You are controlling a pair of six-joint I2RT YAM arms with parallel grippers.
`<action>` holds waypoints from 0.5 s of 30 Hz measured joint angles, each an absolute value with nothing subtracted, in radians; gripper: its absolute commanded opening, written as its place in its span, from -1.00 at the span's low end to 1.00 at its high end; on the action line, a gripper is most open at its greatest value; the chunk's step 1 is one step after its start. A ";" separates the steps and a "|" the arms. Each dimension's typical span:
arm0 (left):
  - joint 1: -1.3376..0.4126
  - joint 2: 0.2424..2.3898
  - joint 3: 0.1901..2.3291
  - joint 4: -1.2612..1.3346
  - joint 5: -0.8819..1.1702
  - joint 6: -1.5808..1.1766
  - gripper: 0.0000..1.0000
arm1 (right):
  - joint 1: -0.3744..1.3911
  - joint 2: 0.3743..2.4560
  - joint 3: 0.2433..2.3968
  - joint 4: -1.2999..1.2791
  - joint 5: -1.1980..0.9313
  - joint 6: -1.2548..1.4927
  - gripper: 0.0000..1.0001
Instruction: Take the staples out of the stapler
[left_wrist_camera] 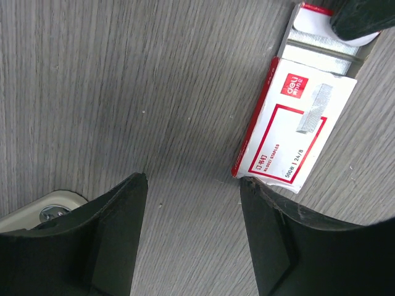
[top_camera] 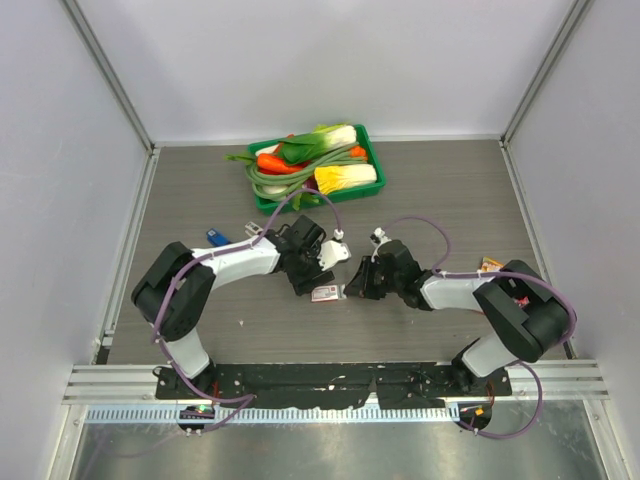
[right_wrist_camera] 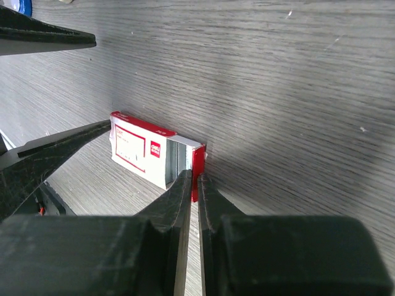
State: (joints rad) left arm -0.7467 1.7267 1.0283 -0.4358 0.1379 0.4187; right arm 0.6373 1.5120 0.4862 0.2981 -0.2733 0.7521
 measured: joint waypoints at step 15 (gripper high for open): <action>-0.762 1.759 1.071 -0.456 0.127 0.395 0.32 | 0.664 1.546 0.471 0.393 -0.275 0.819 -0.72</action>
State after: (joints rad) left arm -0.7624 1.7588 1.0710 -0.4557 0.1268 0.3954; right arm 0.6640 1.5455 0.4709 0.3931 -0.2749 0.8192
